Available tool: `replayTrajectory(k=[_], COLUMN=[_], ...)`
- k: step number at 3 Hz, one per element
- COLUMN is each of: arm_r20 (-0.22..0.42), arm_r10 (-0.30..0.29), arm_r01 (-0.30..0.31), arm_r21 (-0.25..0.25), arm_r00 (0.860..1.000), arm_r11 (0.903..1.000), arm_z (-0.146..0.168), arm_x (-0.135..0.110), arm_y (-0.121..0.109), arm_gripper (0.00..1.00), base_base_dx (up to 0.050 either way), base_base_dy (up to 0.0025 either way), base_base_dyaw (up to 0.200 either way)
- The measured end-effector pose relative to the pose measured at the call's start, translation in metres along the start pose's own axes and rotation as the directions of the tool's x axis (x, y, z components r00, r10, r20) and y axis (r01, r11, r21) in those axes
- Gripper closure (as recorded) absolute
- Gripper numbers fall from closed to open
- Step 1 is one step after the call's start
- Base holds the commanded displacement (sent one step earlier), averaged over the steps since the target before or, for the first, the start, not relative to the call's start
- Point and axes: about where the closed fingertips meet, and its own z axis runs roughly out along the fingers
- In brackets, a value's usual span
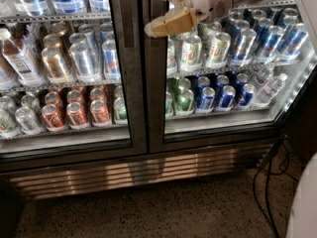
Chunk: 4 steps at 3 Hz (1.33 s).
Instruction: Open right fridge door
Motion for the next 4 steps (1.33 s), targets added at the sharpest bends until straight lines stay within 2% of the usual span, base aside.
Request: replayTrajectory(k=[1, 2, 4], arm_r20=[0.000, 0.000, 0.000], arm_r10=[0.000, 0.000, 0.000], arm_r01=[0.000, 0.000, 0.000], arm_r21=[0.000, 0.000, 0.000], arm_r00=[1.000, 1.000, 1.000], arm_r11=[1.0000, 1.0000, 1.0000], arm_z=[-0.004, -0.008, -0.014], arm_x=[0.004, 0.005, 0.006], arm_y=[-0.007, -0.014, -0.030], arm_gripper=[0.89, 1.00, 1.00], base_base_dx=[0.000, 0.000, 0.000], base_base_dy=[0.00000, 0.00000, 0.00000], base_base_dyaw=[0.000, 0.000, 0.000])
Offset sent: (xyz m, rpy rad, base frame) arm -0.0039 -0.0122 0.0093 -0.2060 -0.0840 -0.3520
